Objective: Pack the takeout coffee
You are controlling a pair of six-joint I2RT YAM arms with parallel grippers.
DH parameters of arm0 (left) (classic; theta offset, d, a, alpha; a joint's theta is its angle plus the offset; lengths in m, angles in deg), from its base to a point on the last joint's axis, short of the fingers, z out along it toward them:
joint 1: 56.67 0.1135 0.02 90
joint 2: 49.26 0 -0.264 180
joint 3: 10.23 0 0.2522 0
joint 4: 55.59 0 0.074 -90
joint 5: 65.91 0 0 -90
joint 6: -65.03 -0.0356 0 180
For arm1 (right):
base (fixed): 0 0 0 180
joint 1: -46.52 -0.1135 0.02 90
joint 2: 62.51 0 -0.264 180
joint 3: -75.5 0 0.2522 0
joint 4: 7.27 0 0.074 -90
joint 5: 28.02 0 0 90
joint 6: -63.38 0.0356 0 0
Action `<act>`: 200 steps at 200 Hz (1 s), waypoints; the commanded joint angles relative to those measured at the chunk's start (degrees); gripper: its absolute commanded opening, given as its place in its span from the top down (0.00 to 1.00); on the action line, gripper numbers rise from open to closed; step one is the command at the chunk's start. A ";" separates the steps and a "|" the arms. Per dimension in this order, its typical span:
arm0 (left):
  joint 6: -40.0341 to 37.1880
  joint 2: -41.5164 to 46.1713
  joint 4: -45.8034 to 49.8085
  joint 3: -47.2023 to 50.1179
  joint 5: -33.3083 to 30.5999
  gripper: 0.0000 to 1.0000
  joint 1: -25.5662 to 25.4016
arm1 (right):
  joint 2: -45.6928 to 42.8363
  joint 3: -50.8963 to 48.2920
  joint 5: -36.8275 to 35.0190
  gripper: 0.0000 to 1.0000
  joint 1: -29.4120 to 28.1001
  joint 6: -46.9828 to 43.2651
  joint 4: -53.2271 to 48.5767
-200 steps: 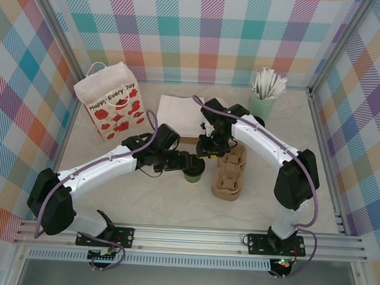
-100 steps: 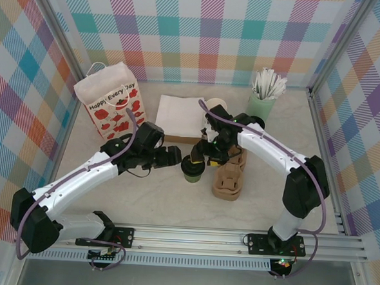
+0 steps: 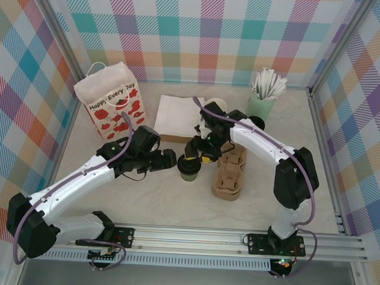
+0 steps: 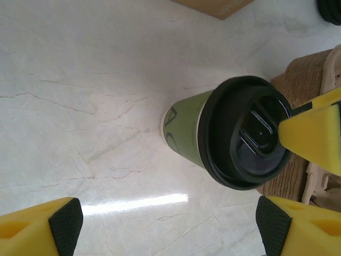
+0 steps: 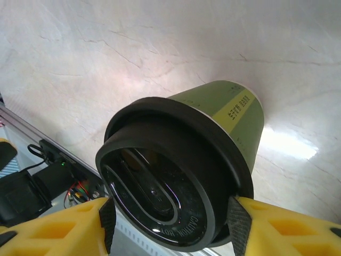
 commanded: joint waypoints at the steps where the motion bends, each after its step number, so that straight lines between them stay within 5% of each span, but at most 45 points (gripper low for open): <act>1: 0.99 1.90 1.31 1.11 -0.21 0.12 1.46 | 2.13 2.34 3.63 0.41 -0.22 -0.44 1.34; 86: 1.96 4.38 -3.75 4.74 7.17 0.09 7.05 | 5.72 7.71 8.46 0.42 -0.30 -1.04 4.74; 148: 4.26 0.00 -19.47 8.93 18.71 0.01 12.38 | -4.36 4.63 -8.48 0.35 0.53 -3.04 -0.07; 200: 2.84 -7.20 -29.27 8.52 21.52 0.00 12.80 | -19.70 -8.80 -17.20 0.13 1.36 -1.31 3.54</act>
